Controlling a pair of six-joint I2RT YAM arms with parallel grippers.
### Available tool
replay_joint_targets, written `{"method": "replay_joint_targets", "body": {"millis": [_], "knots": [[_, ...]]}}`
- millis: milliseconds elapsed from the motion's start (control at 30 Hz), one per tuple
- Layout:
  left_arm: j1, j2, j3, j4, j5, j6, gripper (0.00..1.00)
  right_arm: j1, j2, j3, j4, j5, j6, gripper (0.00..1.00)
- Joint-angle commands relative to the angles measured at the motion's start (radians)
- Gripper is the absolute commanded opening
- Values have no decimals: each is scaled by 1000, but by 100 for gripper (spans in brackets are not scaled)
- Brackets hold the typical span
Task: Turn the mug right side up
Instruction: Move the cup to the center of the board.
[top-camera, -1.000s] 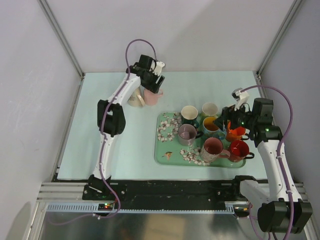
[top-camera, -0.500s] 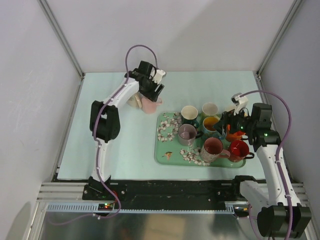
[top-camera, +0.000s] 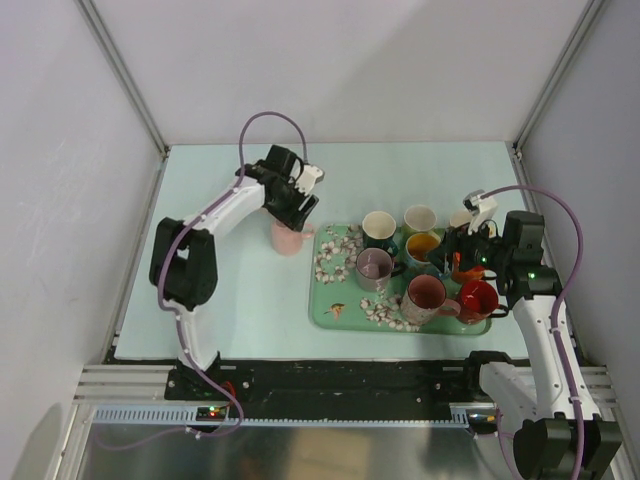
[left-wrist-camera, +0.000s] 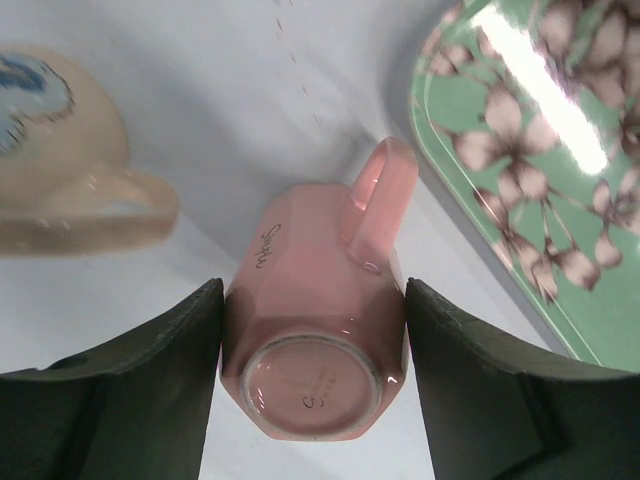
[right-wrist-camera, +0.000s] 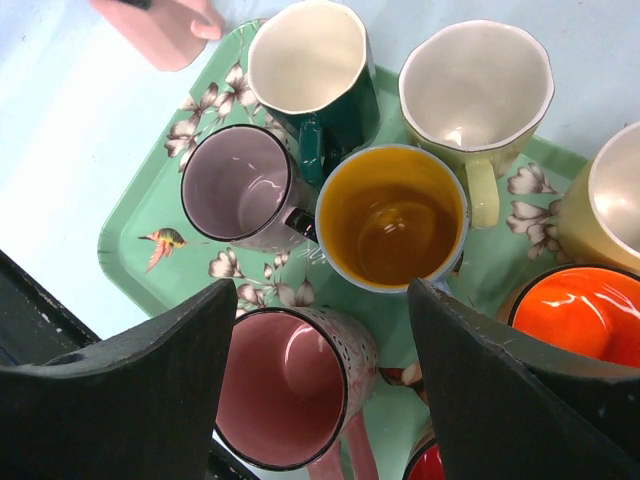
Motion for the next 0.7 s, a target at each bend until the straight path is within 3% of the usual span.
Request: {"method": "replay_joint_targets", "body": {"millis": [0,367,567,667], "knots": [[-18,-89,-191,-108,40,-52,59,-6,-23,-1,41,-22,7,75],[-69,-407,-480,-56,24,-103,62,-5,-7,0,53,-34,22,75],[-82,-541,-434,-59,-22,-105,71,23,24,32,45,-14,-16,74],[-82,-605,-361,-66,-77,-94,77,100,59,83,25,20,-95,73]]}}
